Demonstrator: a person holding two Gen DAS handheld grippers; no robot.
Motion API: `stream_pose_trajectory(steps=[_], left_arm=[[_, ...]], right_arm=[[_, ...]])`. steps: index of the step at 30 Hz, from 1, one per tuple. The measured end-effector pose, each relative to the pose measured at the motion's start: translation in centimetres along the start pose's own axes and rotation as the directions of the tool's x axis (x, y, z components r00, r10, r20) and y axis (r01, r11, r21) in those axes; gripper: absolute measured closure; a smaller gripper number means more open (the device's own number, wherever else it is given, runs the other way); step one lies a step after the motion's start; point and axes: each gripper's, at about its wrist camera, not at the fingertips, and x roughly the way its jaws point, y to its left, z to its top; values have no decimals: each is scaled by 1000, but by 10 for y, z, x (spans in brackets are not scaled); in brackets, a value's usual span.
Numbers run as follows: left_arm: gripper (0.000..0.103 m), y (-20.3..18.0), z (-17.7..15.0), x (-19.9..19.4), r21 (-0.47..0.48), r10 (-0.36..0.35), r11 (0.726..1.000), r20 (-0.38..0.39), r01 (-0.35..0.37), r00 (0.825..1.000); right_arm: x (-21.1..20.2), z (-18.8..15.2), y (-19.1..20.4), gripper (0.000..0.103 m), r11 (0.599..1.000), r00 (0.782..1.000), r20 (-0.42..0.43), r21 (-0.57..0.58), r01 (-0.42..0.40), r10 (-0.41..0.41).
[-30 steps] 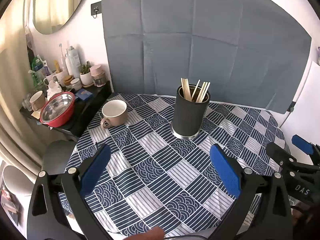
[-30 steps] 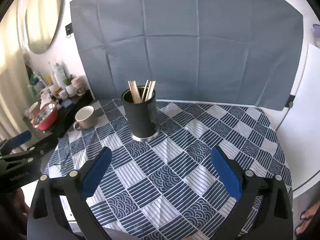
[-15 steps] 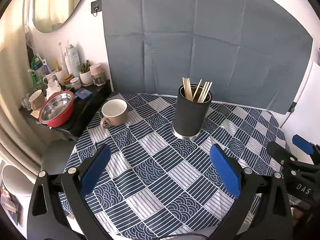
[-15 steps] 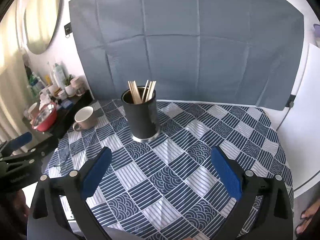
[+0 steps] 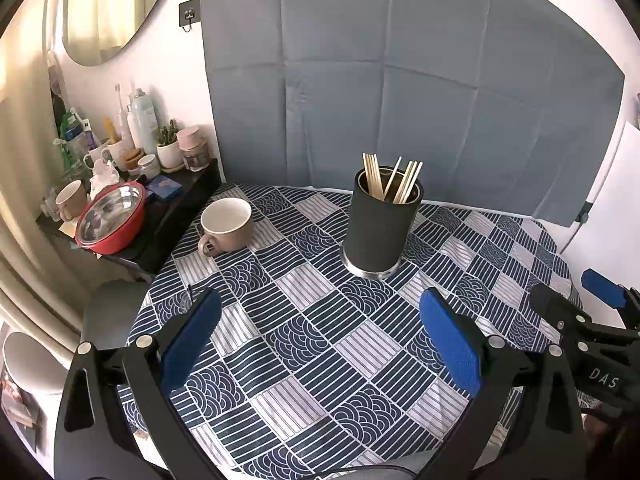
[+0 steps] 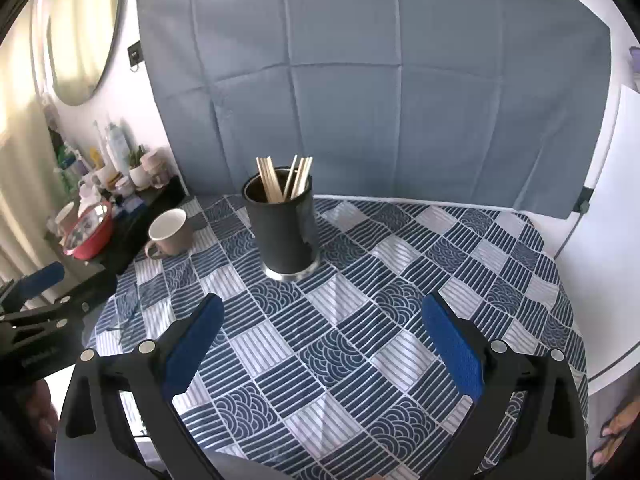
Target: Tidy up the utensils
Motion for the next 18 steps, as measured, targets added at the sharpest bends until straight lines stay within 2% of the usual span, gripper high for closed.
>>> stream_pose_trajectory(steps=[18], left_arm=[[6, -1, -1, 1, 7, 2, 1000, -6, -1, 1000]], right_arm=[[2, -1, 1, 8, 1000, 1000, -3, 0, -5, 5]])
